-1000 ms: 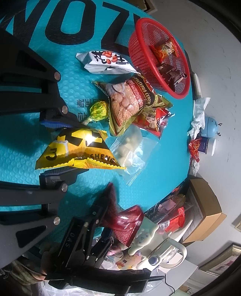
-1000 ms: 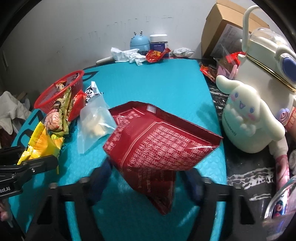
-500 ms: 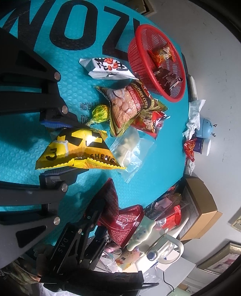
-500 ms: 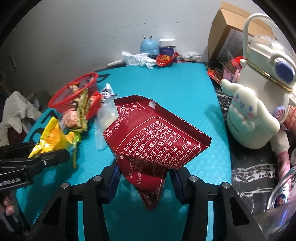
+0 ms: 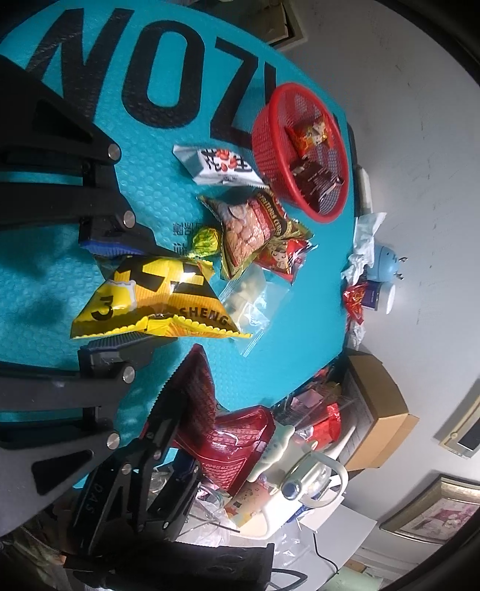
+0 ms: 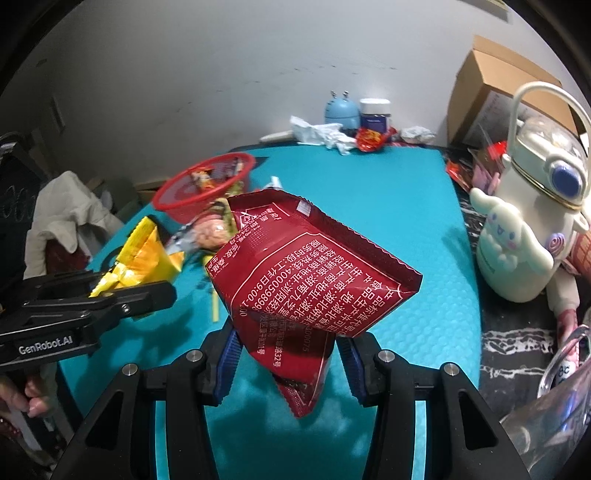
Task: Organize snacks
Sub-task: 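Grasp the large red packet with the right gripper while left holds yellow bag, then carry the yellow bag and red packet over the red basket with both grippers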
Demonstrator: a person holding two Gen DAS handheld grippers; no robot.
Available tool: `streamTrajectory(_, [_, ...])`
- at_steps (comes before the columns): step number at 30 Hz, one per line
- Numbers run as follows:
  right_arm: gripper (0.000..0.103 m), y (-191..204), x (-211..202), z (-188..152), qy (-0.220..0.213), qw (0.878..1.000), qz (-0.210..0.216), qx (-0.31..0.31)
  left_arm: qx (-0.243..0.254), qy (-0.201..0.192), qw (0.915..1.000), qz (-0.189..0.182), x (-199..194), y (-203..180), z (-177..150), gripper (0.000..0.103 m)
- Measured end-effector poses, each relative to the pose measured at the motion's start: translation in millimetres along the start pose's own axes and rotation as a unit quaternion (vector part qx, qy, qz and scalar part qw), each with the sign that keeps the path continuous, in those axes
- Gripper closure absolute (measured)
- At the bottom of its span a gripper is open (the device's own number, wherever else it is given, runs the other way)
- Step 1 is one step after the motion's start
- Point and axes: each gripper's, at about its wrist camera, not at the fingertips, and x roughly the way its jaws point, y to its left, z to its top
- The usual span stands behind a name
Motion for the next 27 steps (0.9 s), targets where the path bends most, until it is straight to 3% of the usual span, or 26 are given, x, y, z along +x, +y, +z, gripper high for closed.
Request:
streamTrajectory(15, [0.054, 43.1, -27.9, -0.6, -0.028, 0.998, 0.039, -0.035, -0.014, -0.053, 0.9983, 0.02, -55.3, 8.4, -17.4, 0.07])
streamTrajectory(27, [0.054, 74.1, -33.0, 27.0, -0.046, 0.994, 0.071, -0.067, -0.019, -0.098, 0.9945, 0.031, -88.6, 29.8, -0.8, 0.07])
